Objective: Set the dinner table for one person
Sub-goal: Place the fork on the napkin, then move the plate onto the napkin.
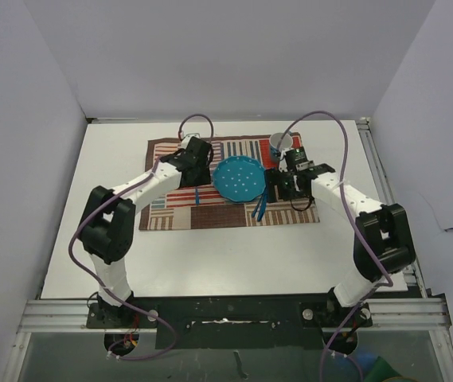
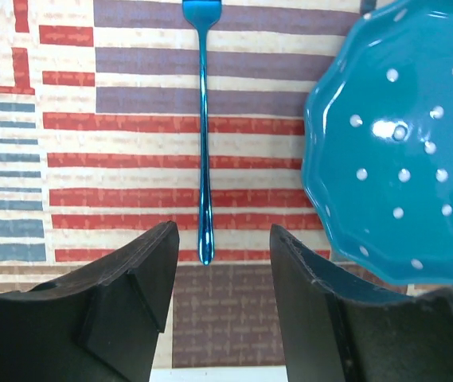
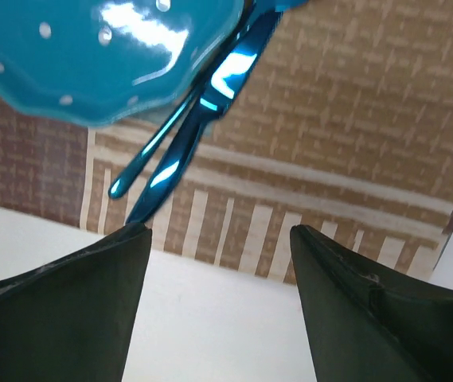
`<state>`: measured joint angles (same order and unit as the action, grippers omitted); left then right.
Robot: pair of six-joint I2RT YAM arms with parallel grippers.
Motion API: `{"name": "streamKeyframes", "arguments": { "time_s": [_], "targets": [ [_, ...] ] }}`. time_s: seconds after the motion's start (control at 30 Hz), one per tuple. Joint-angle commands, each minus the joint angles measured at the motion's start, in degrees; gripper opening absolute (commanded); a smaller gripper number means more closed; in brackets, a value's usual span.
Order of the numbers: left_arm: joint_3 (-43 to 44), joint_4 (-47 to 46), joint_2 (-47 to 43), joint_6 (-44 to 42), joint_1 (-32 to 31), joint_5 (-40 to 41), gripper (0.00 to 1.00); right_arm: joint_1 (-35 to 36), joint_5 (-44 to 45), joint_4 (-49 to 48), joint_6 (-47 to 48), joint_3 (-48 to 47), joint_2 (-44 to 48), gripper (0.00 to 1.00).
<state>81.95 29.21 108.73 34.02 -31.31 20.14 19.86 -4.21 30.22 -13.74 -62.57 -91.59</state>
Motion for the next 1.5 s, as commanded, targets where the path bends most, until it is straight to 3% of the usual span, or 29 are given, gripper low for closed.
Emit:
{"name": "streamKeyframes", "arguments": {
  "time_s": [0.0,0.33,0.67,1.13,1.47],
  "targets": [
    [-3.08,-5.25,-5.54,-0.53,-0.20,-3.18,0.50,-0.78,0.61,-0.51,1.75,-7.76,-5.21,0.71],
    [-6.78,-7.13,-8.34,-0.56,-2.28,-5.56,0.51,-1.36,0.35,2.34,2.99,-19.24,-16.47,0.67],
    [-5.53,-7.96,-5.84,-0.27,-5.59,-5.65,0.51,-1.40,0.31,4.14,3.35,-22.89,-19.50,0.66],
    [-1.45,-6.85,1.92,-0.95,-5.59,-2.41,0.52,-1.23,-5.08,6.81,4.30,-27.15,-21.53,0.37],
    [-0.66,-6.52,2.74,-1.24,-5.71,-1.68,0.52,-1.34,-5.72,7.35,5.23,-27.43,-25.71,0.34]
  ]
}}
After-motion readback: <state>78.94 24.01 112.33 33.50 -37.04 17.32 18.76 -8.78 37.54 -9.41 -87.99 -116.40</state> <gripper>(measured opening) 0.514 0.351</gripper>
